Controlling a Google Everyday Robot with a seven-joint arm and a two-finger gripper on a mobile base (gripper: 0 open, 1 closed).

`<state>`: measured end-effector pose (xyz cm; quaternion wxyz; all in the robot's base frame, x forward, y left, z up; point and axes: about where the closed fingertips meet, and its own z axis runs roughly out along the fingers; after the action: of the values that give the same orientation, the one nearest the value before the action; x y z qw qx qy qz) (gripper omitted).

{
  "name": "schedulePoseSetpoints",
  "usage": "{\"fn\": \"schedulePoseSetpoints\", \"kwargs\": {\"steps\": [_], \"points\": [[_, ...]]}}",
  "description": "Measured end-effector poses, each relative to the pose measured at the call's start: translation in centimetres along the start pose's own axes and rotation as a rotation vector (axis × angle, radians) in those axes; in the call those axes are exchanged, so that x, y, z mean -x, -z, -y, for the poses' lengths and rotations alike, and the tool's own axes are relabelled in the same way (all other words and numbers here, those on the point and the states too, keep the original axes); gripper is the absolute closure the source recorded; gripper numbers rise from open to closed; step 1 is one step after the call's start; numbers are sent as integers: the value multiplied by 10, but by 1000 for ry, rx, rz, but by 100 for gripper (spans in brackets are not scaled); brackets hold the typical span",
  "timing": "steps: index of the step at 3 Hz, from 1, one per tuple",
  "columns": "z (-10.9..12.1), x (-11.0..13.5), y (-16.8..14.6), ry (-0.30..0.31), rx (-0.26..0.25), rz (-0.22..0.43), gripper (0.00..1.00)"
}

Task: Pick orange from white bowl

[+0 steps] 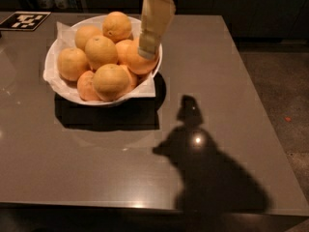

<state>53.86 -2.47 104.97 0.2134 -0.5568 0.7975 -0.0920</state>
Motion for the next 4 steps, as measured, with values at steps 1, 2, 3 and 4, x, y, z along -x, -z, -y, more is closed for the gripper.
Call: {"fn": "schedulePoseSetpoints", "kwargs": {"steps": [1,2,3,4], "points": [[-4,43,-12,66,-12,-29,0],[-4,57,-11,81,-27,-4,0],[-4,83,-18,94,38,77,0],[-12,108,-33,115,111,90,0]]}}
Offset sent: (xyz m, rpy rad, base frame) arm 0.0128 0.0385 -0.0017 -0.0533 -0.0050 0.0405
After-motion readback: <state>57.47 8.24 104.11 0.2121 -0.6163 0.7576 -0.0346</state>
